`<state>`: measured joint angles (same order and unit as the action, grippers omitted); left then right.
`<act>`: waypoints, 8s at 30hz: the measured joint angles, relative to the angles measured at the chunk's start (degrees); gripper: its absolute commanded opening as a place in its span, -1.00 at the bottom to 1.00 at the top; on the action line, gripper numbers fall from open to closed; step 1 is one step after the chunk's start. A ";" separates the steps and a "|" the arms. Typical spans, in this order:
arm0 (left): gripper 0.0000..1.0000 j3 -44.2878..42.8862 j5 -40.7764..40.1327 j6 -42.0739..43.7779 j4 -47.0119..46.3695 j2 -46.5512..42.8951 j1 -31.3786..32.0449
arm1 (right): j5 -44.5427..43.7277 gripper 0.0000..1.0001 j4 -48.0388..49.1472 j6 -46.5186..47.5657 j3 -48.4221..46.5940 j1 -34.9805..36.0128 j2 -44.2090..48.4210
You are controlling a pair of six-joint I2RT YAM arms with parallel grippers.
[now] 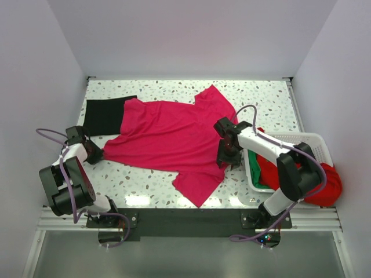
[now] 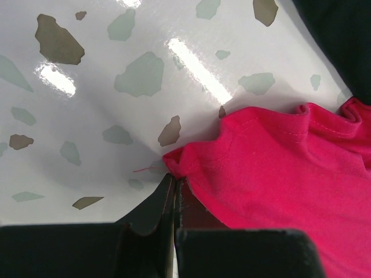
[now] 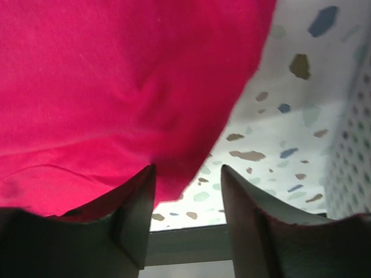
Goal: Fold and stack the t-shirts
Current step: Flatten the tshirt out, then fold the tshirt
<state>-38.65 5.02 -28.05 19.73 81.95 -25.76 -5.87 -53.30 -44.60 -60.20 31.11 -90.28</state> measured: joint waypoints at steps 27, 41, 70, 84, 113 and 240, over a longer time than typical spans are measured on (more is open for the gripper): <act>-1.00 0.11 3.76 0.17 -2.23 1.09 -1.97 | -4.04 -0.03 -17.59 1.73 -11.02 0.07 7.30; -1.00 0.28 4.35 0.17 -2.78 1.14 -1.99 | 3.23 -0.14 -9.25 -0.42 -11.89 22.88 -0.02; -1.00 0.26 8.76 0.13 -6.40 3.19 -2.01 | 8.83 -0.97 9.81 -12.81 6.45 34.58 -5.18; -1.00 3.91 8.57 -0.48 -3.52 -2.43 -1.99 | 14.47 -1.00 -3.02 -12.63 -0.42 34.99 2.27; -1.00 7.32 3.41 -9.27 19.54 -33.64 -1.88 | 22.32 -1.00 -19.54 -4.83 1.51 35.63 16.81; -0.92 -5.51 -2.99 -3.58 3.82 5.03 12.63 | 16.13 0.28 -10.25 26.45 -1.57 -6.36 0.50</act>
<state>-44.16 2.02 -31.64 23.55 86.98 -13.13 10.26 -63.55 -18.15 -61.78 24.75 -89.78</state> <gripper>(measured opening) 0.092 0.640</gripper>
